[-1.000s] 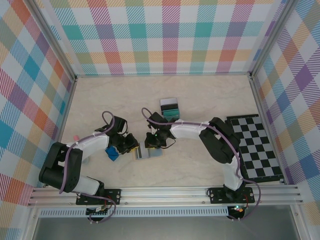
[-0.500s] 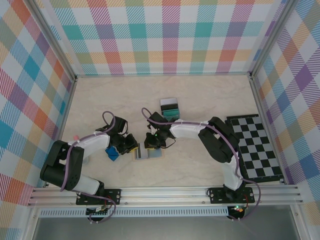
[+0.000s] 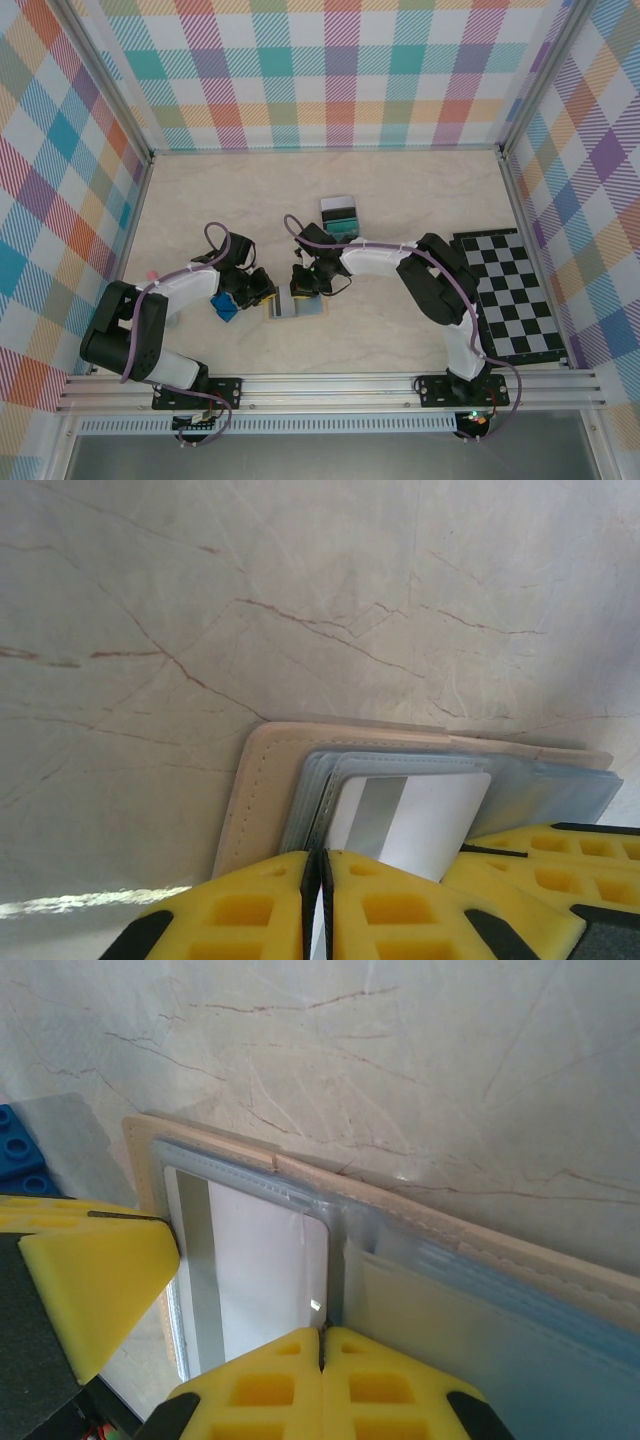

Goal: Take the credit cards out of the card holder

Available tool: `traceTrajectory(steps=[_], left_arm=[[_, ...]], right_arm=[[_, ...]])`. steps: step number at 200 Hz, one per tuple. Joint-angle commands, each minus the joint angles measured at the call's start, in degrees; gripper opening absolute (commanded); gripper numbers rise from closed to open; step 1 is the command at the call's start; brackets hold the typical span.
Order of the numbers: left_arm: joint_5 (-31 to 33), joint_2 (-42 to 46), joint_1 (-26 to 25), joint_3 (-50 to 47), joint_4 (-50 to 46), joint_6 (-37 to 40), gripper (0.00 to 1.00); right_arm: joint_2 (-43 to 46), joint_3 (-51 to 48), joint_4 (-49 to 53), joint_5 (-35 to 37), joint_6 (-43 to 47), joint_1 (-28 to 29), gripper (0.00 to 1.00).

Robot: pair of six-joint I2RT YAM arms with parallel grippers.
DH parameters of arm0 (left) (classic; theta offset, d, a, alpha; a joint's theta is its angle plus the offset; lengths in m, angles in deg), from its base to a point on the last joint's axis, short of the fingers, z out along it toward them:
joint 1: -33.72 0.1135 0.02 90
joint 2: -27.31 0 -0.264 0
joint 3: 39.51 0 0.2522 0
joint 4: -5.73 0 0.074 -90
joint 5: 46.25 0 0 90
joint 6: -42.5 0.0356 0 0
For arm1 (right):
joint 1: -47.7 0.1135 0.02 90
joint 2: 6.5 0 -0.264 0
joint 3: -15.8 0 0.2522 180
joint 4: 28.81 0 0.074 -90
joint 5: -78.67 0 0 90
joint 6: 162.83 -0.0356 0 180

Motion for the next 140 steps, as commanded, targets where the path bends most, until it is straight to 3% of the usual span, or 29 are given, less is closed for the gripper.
traceTrajectory(steps=[1, 38, 110, 140], left_arm=[[2.58, 0.25, -0.49, -0.02, -3.34, 1.50, 0.15], [1.90, 1.12, -0.49, 0.26, -3.35, 1.72, 0.20], [1.61, 0.95, -0.49, 0.74, -3.48, 1.98, 0.18], [1.95, 2.80, -0.50, 2.33, -5.75, 2.38, 0.19]], right_arm=[[2.70, -1.68, -2.74, -0.37, 0.88, 0.00, 0.00], [4.71, -4.22, -2.72, 1.86, 0.76, -0.21, 0.00], [5.66, -5.51, -2.21, 2.98, 0.68, -0.28, 0.00], [4.13, -4.54, -2.59, 0.90, 0.28, -0.35, 0.17]])
